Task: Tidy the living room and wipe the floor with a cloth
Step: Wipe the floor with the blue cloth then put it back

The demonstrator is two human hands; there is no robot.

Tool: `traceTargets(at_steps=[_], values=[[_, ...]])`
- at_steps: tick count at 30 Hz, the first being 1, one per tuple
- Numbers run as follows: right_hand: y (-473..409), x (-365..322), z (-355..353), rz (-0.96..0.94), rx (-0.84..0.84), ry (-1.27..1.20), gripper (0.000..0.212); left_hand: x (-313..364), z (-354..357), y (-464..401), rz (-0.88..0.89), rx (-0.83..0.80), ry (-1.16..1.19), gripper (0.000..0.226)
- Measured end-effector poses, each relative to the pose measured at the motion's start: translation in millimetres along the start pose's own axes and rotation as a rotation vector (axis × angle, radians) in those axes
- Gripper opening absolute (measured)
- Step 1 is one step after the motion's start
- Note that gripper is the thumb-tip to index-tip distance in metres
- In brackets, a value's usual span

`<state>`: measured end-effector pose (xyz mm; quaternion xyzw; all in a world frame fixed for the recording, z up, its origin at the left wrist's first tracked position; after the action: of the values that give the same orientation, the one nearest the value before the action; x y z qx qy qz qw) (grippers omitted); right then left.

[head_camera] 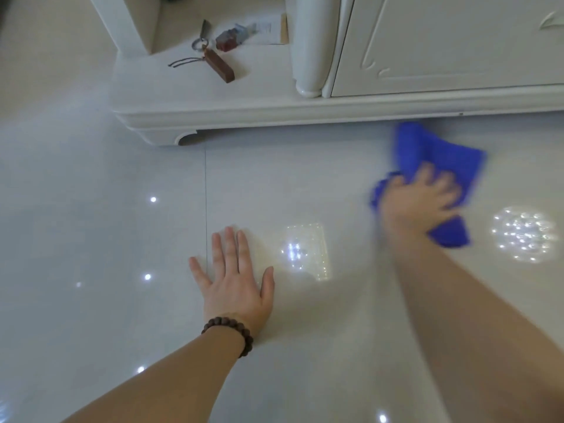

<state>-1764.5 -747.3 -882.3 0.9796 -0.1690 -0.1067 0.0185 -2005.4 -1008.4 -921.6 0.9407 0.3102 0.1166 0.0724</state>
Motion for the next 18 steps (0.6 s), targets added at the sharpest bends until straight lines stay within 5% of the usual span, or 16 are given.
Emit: traceTargets(at_steps=[4,6,8,11,13,14,16,18], values=[[193.3,-172.2,58.9,-1.007,-0.25,0.054,0.06,-2.0,0.4,-1.7,-0.012,-0.013,-0.007,0.074],[191.3,-172.8,54.4,-1.235,-0.288,0.07,0.06,-1.0,-1.4,-1.7,-0.013,-0.001,-0.011,0.075],[102.5,-123.3,33.5,-1.05,-0.112,0.065,0.062,-0.7,-0.8,-0.6,-0.009,-0.007,-0.005,0.075],[-50.9,15.5,-10.6,-0.41,0.045,0.048,0.065,-0.4,-1.3,0.7,-0.004,0.007,0.0,0.074],[-73.7,74.6,-25.3,-0.012,0.034,-0.021,0.063,-0.3,-0.9,0.5,0.0,0.009,0.006,0.073],[-55.0,67.1,-20.7,0.041,0.021,-0.023,0.062,-0.3,-1.1,0.5,0.001,0.01,0.009,0.073],[17.5,-5.4,0.1,-0.234,0.019,-0.025,0.062,-0.5,-0.5,-0.5,-0.003,0.005,-0.001,0.073],[135.4,-91.7,31.4,-0.757,-0.081,0.007,0.061,-0.7,-1.7,-1.7,-0.009,0.0,-0.01,0.076]])
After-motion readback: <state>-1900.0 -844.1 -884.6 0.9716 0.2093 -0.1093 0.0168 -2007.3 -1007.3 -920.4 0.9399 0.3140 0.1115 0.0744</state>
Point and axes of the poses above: each hand's wrist, its own y-axis away from the middle knuckle, its own z-axis out of the palm, x = y × z, the point moved 10 cm from there along -y, towards the middle knuckle, and after that the axes turned 3 degrees about y, right-handed, at the moved point
